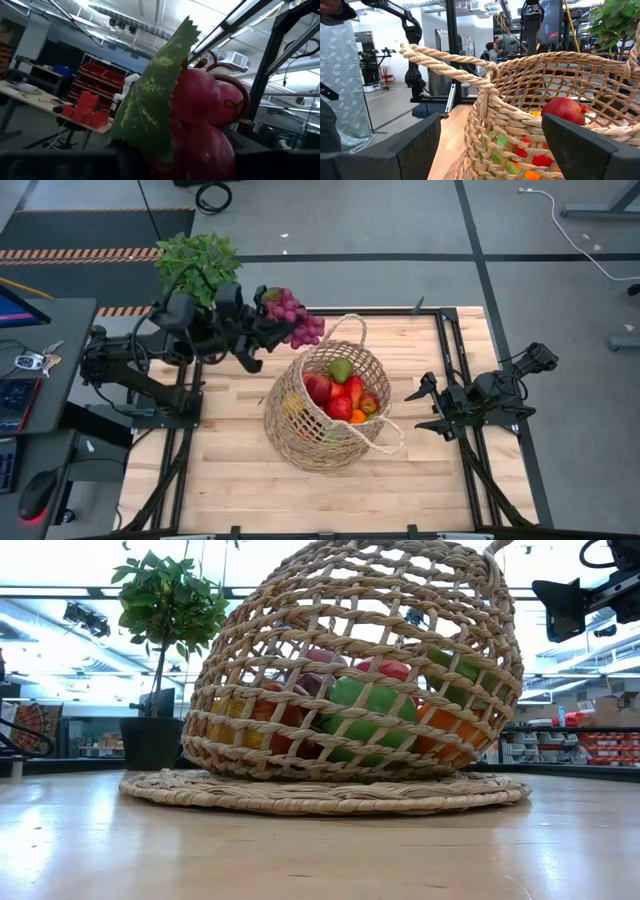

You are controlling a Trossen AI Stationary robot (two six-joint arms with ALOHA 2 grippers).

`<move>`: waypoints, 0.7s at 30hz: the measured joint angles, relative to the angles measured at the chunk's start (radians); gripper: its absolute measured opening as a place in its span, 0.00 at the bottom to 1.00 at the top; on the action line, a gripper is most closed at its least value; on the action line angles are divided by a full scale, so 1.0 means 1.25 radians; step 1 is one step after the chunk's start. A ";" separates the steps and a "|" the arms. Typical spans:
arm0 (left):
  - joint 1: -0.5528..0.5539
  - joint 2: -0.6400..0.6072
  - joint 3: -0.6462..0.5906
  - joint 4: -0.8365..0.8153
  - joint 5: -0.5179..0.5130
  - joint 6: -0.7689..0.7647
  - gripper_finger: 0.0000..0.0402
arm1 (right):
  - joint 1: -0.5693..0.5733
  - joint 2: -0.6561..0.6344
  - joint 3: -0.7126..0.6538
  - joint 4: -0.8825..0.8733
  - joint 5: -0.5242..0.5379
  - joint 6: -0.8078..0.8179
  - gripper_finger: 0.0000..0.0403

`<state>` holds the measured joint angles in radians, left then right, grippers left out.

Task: Build produce basket
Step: Put the violet grape into the brown basket

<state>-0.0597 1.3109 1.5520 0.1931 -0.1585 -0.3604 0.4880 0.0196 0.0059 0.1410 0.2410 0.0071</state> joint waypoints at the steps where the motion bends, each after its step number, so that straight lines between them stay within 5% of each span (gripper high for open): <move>1: 0.000 0.000 0.000 0.001 0.004 -0.004 0.32 | 0.000 0.000 0.000 0.000 0.000 0.000 0.87; 9: -0.001 0.040 0.000 0.023 0.027 0.004 0.32 | 0.000 0.000 0.000 0.000 0.000 0.000 0.87; 21: -0.001 0.236 0.020 0.091 0.025 -0.055 0.32 | 0.000 0.000 0.000 0.000 0.000 0.000 0.87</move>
<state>-0.0608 1.6065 1.5775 0.3062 -0.1267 -0.4290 0.4877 0.0196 0.0063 0.1410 0.2413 0.0071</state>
